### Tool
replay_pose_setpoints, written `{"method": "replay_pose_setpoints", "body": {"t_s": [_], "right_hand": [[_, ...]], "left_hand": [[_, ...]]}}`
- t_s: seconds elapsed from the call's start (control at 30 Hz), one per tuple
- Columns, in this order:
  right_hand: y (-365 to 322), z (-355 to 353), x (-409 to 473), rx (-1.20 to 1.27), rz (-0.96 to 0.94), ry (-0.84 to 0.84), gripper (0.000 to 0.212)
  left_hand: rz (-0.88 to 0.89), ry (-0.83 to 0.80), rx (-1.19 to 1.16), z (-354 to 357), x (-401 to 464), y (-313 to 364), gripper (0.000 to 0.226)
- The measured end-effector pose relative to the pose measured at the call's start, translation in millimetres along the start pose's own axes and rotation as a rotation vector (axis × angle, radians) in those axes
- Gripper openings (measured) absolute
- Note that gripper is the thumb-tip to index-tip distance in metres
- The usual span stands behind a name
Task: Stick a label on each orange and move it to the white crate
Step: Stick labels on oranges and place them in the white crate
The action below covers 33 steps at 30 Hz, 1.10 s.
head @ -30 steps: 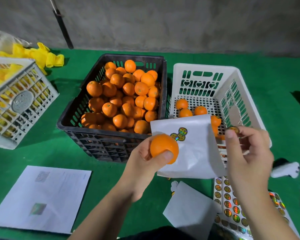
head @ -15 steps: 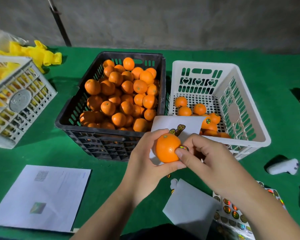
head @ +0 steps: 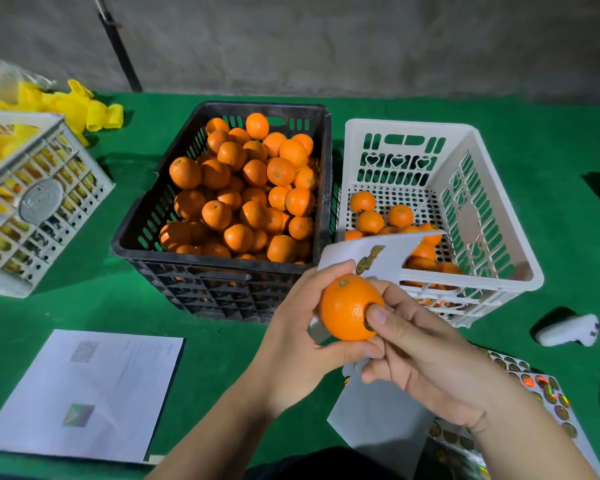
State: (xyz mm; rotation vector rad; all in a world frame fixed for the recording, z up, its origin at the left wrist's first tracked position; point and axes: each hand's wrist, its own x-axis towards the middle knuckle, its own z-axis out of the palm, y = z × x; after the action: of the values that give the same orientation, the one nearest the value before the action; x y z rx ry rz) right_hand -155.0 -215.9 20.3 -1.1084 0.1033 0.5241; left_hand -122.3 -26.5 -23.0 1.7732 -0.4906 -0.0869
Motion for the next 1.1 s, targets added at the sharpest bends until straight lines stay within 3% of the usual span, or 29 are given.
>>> {"method": "replay_pose_setpoints", "body": {"t_s": [0.1,0.2,0.27,0.47,0.6,0.63,0.73,0.8,0.9,1.03,1.1], "right_hand": [[7.4,6.9,4.0,-0.160,-0.159,0.184,0.070],[4.5,3.5,5.5,-0.289,-0.283,0.347,0.044],[-2.6,-9.8,7.5,-0.339,-0.310,0.413,0.048],[-40.1,-61.7,34.3,-0.669,-0.356,0.640,0.057],[-45.8,-84.9,55.1,-1.056,-0.184,0.787,0.076],[-43.0,-84.0,54.7,-1.023,-0.207,0.770,0.075],[-25.5,-64.9,49.4,-0.494,-0.200,0.442,0.074],[-3.8,-58.0,50.5,-0.377,-0.169,0.325,0.058],[23.3,-43.2,53.8,-0.384,-0.252,0.422,0.014],[39.9,-36.0,61.3,-0.187,-0.267,0.523,0.020],[40.6,-39.6,63.4,-0.125,-0.290,0.569,0.021]], "left_hand": [[-0.021,0.082,-0.020,-0.9,1.4,-5.3,0.082],[-0.001,0.323,-0.258,-4.0,4.0,-13.0,0.053],[-0.037,0.430,-0.267,-11.6,8.8,-21.1,0.039],[-0.106,0.467,-0.212,-23.6,19.8,-32.4,0.033],[-0.035,0.364,-0.247,-28.3,20.1,-29.0,0.035],[-0.008,0.318,-0.268,-30.1,20.0,-28.0,0.038],[-0.013,0.220,-0.361,-32.8,25.8,-26.8,0.052],[-0.070,0.219,-0.287,-36.7,38.0,-28.9,0.058],[-0.210,0.190,-0.120,-53.0,67.9,-30.9,0.059],[-0.080,-0.030,0.203,-85.5,99.4,-21.5,0.044],[-0.009,0.015,0.529,-106.8,123.8,-26.9,0.041]]}}
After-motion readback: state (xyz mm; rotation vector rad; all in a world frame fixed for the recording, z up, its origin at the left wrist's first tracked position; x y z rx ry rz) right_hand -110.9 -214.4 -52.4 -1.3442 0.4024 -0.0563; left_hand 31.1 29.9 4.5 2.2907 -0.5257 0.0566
